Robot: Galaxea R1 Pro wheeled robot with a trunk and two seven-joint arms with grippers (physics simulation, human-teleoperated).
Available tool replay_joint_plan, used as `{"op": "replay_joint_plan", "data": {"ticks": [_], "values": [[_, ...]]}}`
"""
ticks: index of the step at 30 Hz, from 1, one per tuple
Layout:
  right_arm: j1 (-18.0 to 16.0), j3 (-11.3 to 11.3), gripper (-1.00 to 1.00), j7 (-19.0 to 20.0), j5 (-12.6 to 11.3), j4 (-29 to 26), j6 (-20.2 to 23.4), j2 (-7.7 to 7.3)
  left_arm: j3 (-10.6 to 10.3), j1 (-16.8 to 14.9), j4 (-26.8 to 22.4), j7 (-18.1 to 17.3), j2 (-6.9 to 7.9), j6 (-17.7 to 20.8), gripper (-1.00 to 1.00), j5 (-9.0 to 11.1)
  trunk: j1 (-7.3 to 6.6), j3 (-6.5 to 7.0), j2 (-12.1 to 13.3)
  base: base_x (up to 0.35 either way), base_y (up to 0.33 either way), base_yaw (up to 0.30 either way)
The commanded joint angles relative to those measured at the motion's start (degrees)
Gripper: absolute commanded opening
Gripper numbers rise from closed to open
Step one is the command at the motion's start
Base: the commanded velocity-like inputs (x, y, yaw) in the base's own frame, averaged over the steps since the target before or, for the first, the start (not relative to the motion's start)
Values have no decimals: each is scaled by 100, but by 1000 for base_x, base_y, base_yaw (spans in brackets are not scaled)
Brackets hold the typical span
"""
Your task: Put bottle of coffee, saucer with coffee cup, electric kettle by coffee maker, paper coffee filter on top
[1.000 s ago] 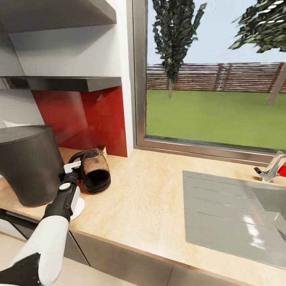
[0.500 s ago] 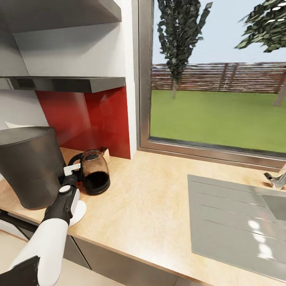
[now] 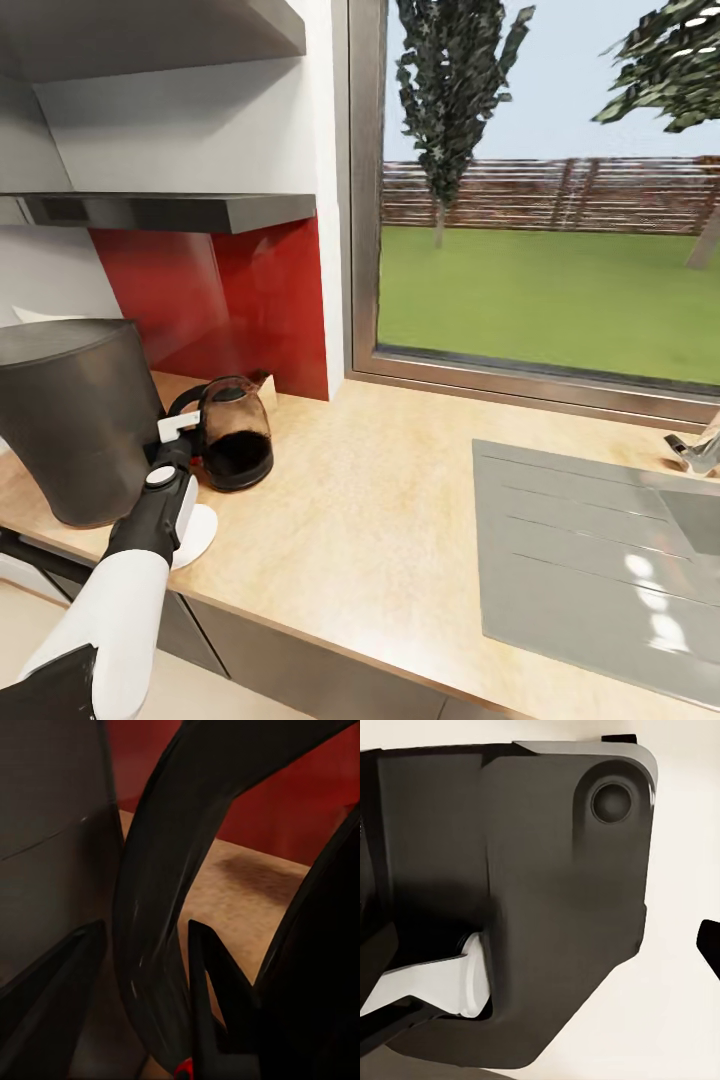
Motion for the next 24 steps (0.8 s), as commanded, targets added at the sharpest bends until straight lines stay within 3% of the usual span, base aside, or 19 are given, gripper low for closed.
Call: {"op": "replay_joint_plan", "data": {"ticks": [1,3,4,10,24], "values": [[-6,45,100,11,-58,-7,7,-4,11,-3,15,14,0,-3,-100,-42,3,-11,-8,0,0,0],[-7,45,100,11,-58,-7,7,-5,11,-3,24,15,0,-3,-100,-56,3,-11,-8,0,0,0],[-7,45,100,11,-58,-7,7,-5,13,-2,28,19,2,-4,100,-60,3,-11,-8,0,0,0],[-6,45,100,11,-60,-6,7,-12,20,5,366,25,62,-402,100,-66,3,-11,-8,0,0,0],[-7,45,100,11,-59,1,7,-12,40,5,436,25,71,-451,100,-58,3,-11,-8,0,0,0]]}}
